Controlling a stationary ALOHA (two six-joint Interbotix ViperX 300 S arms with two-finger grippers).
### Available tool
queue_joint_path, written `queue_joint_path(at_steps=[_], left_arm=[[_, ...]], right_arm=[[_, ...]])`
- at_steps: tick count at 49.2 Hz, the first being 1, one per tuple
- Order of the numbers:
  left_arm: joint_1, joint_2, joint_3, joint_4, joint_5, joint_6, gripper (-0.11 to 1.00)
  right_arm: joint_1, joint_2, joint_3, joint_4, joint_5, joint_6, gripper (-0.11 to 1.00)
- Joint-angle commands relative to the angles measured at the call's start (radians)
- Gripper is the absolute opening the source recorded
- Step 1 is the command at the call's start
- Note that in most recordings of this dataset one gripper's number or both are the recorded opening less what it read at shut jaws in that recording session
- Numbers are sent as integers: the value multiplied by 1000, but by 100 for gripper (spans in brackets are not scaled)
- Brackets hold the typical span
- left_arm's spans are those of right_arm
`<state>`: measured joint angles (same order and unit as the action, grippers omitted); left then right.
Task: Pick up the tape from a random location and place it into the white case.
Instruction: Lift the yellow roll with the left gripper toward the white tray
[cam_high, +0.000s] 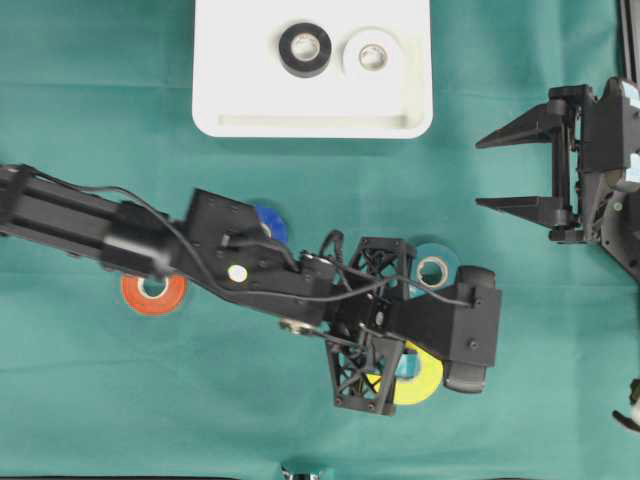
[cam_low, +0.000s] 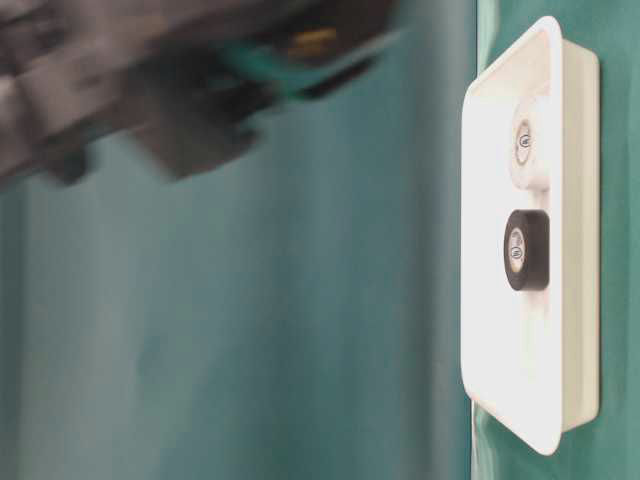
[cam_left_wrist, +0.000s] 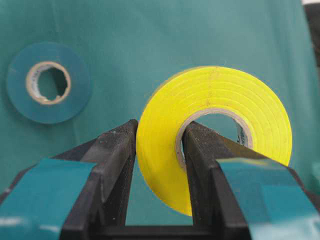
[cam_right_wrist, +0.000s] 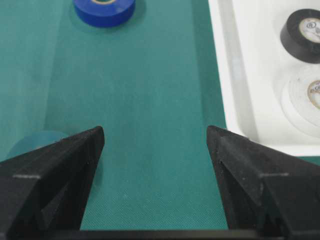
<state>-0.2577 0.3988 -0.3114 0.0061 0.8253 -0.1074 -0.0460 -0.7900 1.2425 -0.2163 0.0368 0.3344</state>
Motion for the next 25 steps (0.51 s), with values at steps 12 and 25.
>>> queue_joint_path(at_steps=[12,25], left_arm=[[-8,-107,-49,3,58,0,25],[-23,-146,-72,6,66,26,25]], right_arm=[[-2,5,-11,-2,-5,-2,79],[-2,3,-11,-2,-5,-2,79]])
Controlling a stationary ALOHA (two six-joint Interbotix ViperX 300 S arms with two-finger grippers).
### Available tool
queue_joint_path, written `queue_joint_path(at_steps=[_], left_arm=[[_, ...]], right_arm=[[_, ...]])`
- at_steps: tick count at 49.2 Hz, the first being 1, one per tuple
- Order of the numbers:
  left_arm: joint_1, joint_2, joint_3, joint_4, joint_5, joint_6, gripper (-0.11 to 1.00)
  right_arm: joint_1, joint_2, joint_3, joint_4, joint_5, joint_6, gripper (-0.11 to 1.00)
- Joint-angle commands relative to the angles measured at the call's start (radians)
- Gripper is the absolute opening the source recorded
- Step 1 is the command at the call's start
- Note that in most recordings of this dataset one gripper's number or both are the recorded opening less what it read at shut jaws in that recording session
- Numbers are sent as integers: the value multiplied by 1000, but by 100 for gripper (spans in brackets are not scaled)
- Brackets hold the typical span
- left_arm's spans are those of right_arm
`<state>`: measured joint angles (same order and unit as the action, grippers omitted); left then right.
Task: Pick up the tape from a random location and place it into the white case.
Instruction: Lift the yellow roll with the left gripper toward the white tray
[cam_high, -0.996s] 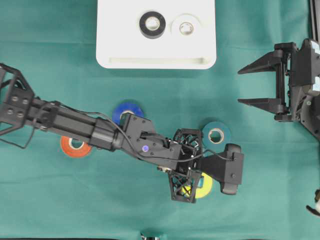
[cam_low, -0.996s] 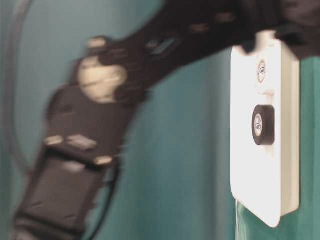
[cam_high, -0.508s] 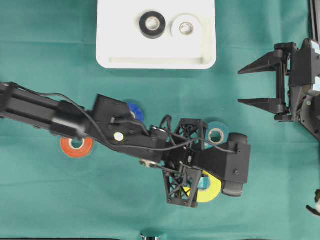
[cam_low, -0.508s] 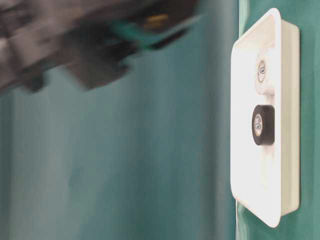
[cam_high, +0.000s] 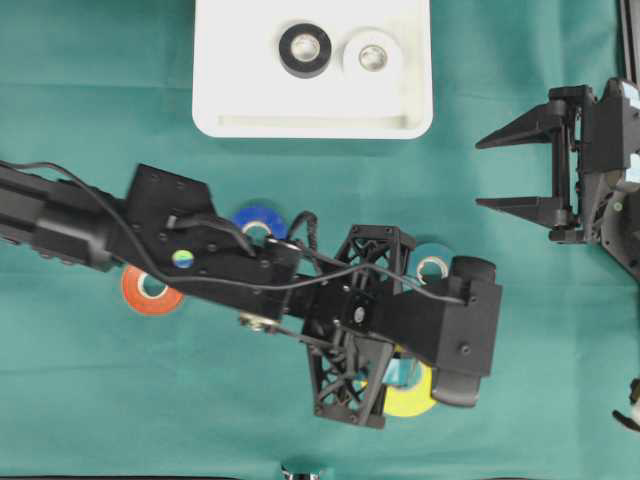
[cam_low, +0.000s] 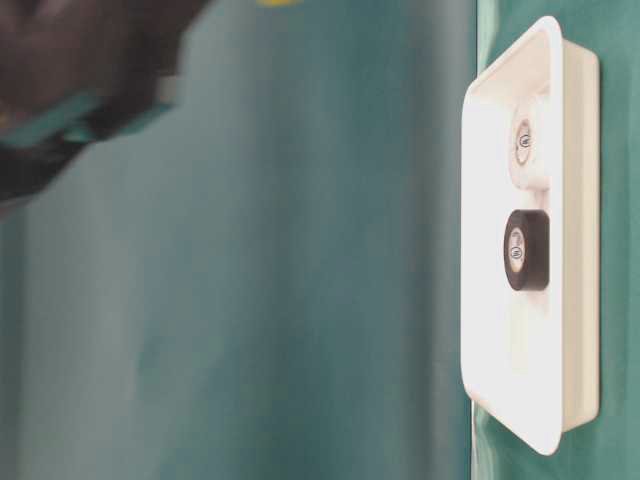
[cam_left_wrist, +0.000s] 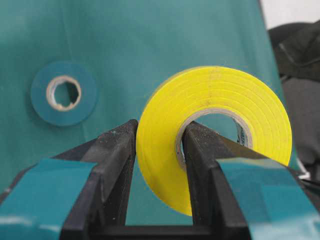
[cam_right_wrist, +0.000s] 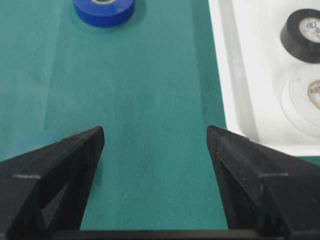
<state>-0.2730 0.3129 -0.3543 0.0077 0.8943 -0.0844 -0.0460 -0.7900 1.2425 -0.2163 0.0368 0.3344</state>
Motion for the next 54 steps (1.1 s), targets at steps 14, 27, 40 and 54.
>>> queue_joint_path(at_steps=[14,27,40,54], left_arm=[[-8,-64,-26,5,9,3,25],[-8,-64,-25,5,9,3,25],[-8,-64,-25,5,9,3,25],[2,-69,-17,5,9,3,25]], right_arm=[[-2,5,-11,-2,-8,-2,79],[0,5,-11,-2,-9,-2,79],[-2,5,-11,-2,-9,-2,79],[-2,3,-11,-2,-9,-2,79]])
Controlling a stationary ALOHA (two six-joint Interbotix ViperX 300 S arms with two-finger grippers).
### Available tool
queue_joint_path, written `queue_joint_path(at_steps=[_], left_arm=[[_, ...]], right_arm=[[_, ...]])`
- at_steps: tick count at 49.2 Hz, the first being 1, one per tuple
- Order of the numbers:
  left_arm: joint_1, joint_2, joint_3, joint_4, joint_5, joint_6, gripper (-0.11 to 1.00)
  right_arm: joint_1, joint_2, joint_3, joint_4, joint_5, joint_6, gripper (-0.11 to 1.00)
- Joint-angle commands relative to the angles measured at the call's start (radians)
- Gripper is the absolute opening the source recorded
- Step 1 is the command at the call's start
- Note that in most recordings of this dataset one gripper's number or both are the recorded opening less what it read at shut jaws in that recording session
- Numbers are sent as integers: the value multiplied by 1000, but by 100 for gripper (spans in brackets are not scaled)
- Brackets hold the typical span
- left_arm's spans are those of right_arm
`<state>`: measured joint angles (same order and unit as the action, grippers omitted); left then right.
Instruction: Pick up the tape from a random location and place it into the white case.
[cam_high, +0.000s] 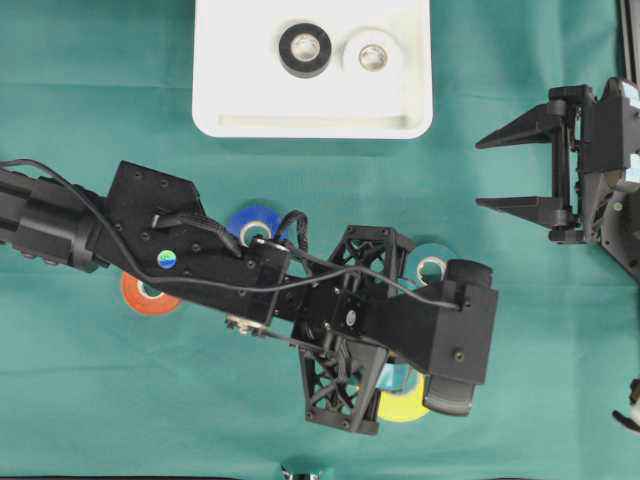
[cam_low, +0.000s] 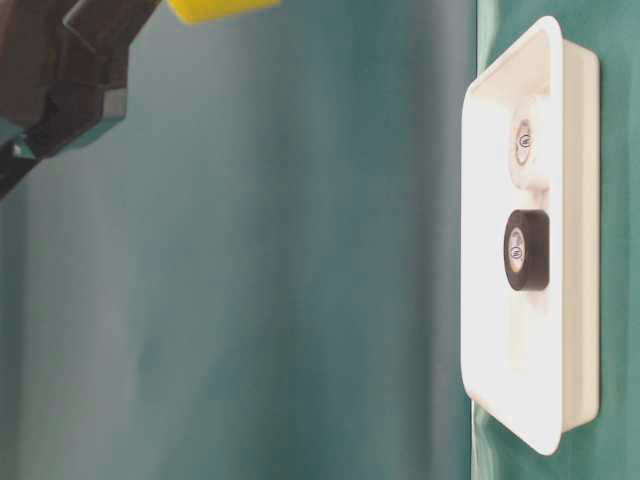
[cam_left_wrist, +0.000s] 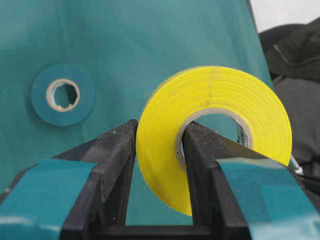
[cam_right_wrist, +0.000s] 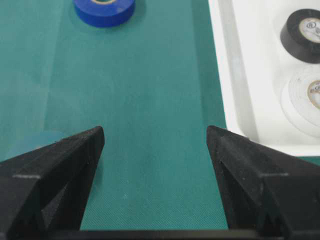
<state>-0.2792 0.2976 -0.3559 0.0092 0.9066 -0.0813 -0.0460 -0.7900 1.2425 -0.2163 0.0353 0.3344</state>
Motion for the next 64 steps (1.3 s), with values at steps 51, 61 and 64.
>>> queue_joint_path(at_steps=[51,61,64], left_arm=[[489,-241,291,2,-23,5,25],[561,-270,336,2,-26,5,25],[565,-276,347,2,-28,5,25]], right_arm=[[-2,5,-11,-2,-3,-2,79],[0,3,-11,-2,-2,-2,79],[-2,3,-11,-2,-2,-2,79]])
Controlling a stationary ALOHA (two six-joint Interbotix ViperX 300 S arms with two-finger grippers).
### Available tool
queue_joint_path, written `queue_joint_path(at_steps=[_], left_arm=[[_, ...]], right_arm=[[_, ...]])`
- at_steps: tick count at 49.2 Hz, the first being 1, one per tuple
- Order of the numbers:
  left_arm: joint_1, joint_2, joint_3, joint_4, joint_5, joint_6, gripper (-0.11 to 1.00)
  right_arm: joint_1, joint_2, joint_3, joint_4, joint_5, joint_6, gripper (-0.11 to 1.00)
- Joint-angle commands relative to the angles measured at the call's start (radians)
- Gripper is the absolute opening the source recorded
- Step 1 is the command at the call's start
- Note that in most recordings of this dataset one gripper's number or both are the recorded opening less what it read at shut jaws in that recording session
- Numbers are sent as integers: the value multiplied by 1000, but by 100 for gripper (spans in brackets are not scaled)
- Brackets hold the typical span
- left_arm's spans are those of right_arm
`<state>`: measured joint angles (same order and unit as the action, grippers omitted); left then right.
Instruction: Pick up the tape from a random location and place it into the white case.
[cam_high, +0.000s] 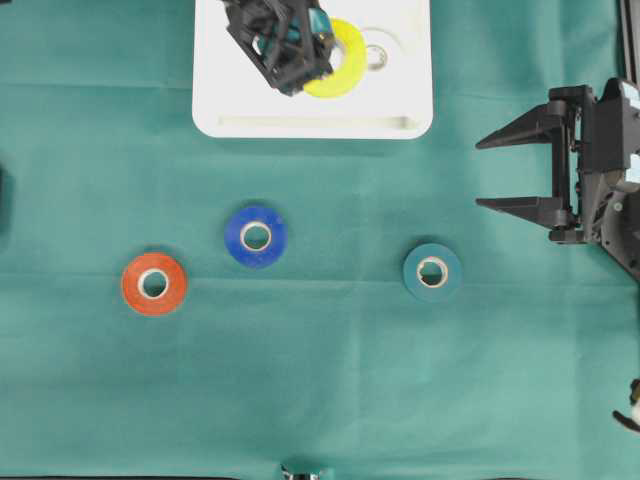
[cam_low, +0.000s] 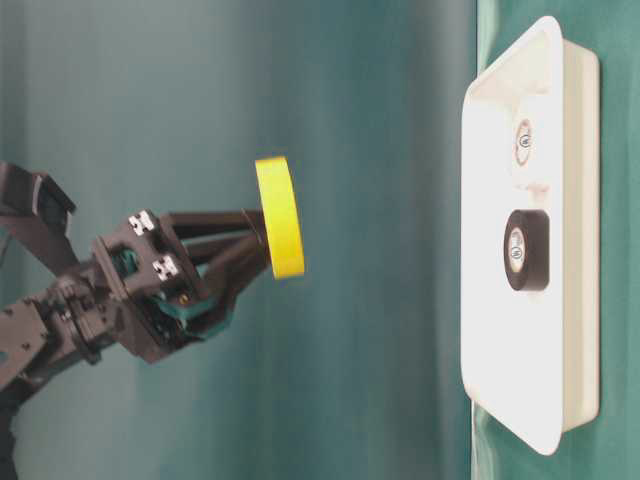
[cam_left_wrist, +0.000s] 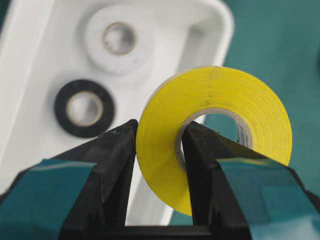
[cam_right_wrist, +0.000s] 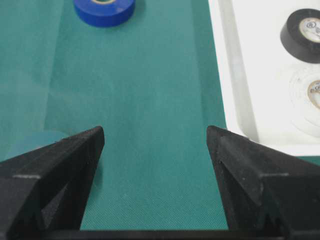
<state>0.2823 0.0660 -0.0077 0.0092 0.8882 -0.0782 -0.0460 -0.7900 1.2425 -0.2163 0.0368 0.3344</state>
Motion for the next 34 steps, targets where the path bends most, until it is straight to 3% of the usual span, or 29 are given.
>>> queue_joint_path(at_steps=[1,14,34], left_arm=[[3,-46,2,2,-9,2,25],[2,-86,55,0,-11,2,25],[38,-209,219,0,-72,-2,25]], right_arm=[[-2,5,-11,-2,-3,-3,79],[-2,5,-11,-2,-6,-3,79],[-2,3,-12,-2,-8,-3,79]])
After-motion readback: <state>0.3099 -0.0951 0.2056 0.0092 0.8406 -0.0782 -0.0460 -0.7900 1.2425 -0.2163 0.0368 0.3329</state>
